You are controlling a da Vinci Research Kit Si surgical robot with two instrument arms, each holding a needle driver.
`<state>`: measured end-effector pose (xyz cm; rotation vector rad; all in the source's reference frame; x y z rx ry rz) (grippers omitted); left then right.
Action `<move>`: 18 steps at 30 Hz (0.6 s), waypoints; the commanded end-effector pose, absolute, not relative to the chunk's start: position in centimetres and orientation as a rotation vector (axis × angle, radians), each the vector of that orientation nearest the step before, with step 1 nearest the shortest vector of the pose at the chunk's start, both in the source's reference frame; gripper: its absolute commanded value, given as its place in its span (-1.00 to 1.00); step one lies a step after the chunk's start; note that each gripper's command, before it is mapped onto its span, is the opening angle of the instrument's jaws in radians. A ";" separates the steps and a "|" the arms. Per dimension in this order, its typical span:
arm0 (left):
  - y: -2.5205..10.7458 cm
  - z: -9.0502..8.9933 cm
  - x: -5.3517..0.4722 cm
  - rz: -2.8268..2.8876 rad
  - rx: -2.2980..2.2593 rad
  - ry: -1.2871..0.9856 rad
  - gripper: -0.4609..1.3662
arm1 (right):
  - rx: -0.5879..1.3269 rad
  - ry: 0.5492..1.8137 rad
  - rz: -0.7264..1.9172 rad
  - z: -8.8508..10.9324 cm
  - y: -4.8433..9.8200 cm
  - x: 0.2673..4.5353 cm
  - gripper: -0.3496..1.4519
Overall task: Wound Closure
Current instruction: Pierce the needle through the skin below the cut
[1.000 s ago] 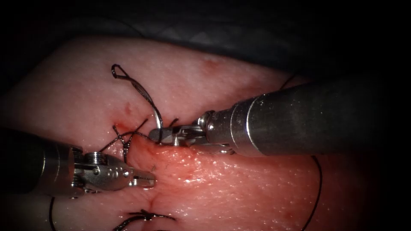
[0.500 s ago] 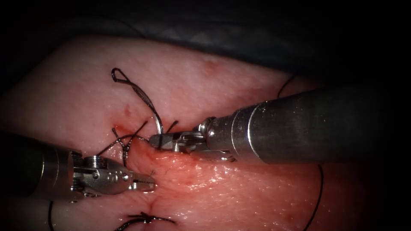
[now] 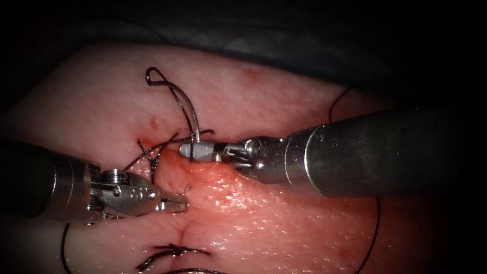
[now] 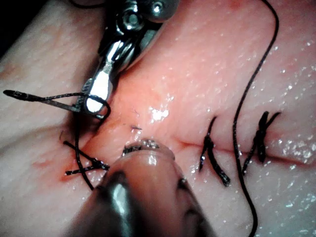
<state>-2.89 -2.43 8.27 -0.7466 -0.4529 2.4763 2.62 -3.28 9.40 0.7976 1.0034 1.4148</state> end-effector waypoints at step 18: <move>-2.5 8.3 -2.88 2.478 -0.750 -0.461 -0.88 | 0.504 0.945 1.077 9.7 -2.6 2.59 0.52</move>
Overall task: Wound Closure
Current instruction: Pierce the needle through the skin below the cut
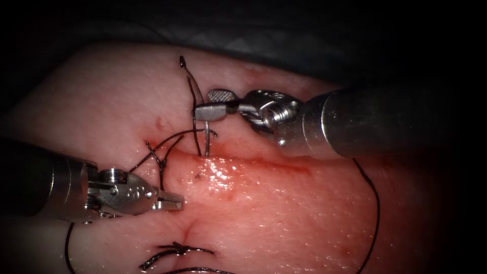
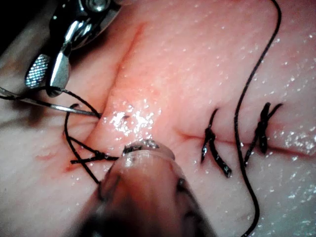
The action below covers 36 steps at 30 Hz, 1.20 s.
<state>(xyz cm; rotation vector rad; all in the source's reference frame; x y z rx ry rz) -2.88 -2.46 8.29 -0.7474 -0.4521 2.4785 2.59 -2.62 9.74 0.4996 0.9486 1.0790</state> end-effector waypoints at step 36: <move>-2.5 8.3 -2.89 2.479 -0.750 -0.458 -0.88 | 0.810 0.873 1.551 9.8 -2.8 2.90 -1.00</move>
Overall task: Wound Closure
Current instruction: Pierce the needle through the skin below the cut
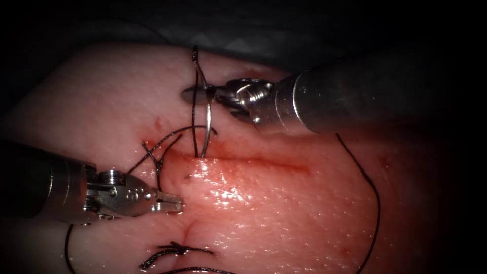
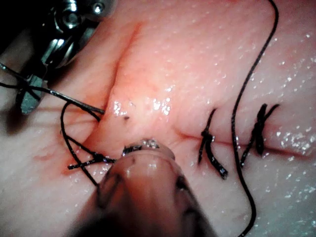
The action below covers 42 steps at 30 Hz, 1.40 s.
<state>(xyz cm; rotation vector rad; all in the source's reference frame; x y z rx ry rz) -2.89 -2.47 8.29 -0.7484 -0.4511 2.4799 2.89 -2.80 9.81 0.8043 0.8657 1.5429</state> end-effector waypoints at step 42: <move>-2.4 8.3 -2.90 2.486 -0.756 -0.460 -0.88 | 1.150 0.731 1.875 9.2 -4.1 3.10 -1.00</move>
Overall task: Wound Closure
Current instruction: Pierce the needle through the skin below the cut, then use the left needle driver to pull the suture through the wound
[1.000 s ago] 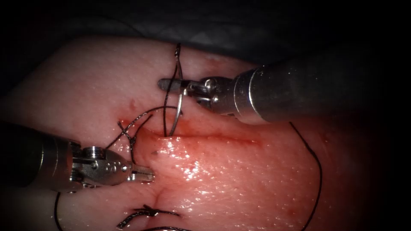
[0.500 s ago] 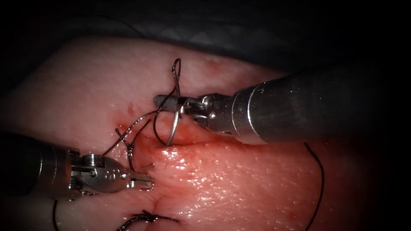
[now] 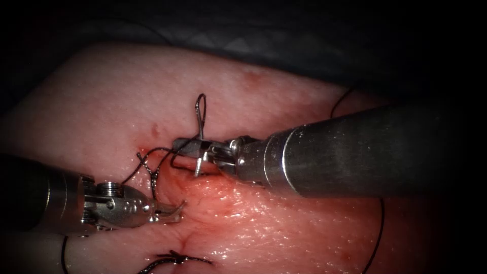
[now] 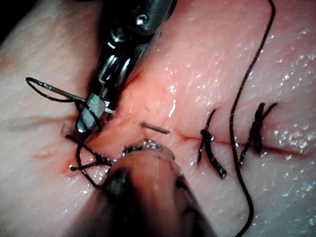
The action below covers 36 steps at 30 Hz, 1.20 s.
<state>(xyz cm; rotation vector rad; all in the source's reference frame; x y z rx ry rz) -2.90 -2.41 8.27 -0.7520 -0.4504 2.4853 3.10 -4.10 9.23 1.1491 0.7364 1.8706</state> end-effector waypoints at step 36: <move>-2.3 8.3 -2.89 2.527 -0.929 -0.406 -0.46 | 0.743 1.040 1.417 10.0 -3.0 2.02 0.64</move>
